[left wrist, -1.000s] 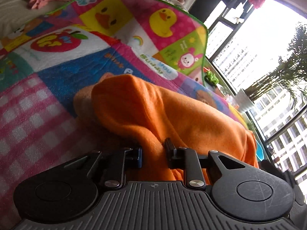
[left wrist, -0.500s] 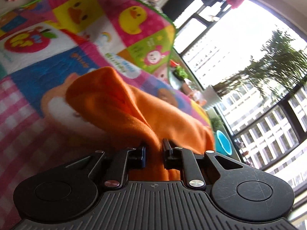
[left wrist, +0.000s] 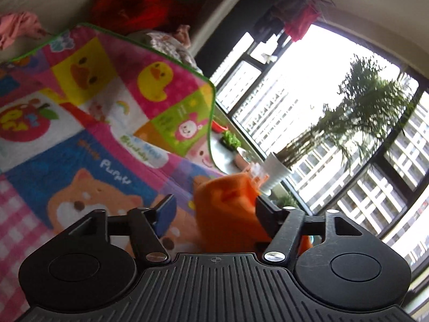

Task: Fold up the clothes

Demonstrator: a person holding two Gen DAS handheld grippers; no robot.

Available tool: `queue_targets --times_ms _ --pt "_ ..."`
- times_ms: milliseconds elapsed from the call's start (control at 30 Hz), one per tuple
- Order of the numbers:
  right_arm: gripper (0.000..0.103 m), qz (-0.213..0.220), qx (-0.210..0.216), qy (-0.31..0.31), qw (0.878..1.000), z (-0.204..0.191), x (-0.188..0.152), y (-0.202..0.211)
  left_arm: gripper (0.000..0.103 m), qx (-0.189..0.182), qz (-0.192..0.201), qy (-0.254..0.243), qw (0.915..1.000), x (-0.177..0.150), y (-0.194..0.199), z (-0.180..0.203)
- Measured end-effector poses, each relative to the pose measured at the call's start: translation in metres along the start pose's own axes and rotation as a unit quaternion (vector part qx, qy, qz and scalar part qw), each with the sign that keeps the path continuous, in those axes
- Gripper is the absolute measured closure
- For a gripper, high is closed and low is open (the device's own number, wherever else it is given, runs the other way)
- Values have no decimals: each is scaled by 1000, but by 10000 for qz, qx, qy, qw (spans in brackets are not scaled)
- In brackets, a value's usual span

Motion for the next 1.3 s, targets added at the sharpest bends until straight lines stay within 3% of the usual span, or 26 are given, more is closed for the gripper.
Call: queue_targets --times_ms 133,300,533,667,733,800,967,1067,1167,1300 --pt "72 -313 722 -1372 9874 40 -19 -3 26 20 -395 -175 9991 -21 -34 8" --pt "72 -719 1152 -1537 9787 24 -44 -28 21 143 -575 -384 9975 -35 -46 -2" --pt "72 -1361 1825 -1658 9595 -37 -66 -78 13 217 -324 80 9992 -26 15 -66" --pt "72 -1559 2481 -2006 9348 -75 -72 -83 11 -159 -64 193 9997 -17 53 -76" --pt "72 -1596 2599 -2070 9296 -79 -73 -73 9 -383 102 71 9992 -12 65 -67" --pt "72 -1565 2543 -2032 9325 -76 -72 -63 9 -486 184 -44 9986 -7 62 -56" --pt "72 -1354 1678 -906 9723 -53 -68 -31 9 -202 -132 -166 9996 -10 11 -43" --pt "72 -1290 1303 -602 9812 -37 -66 -12 9 118 -519 -175 9984 -20 -31 -42" --pt "72 -965 856 3 9916 -28 -61 8 9 273 -797 -209 9962 -30 -61 -38" --pt "72 -712 513 325 9956 -20 -54 18 9 90 -813 -313 9962 -32 -52 -26"
Point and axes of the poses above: each gripper's, at about its wrist camera, not at the fingertips, and y roughly against the way its jaws point, z to its right, x to its top, the point moved 8 cm from there along -y, roughly the way its jaws point, and after that the axes turned 11 degrees about y, right-handed, at the moved point
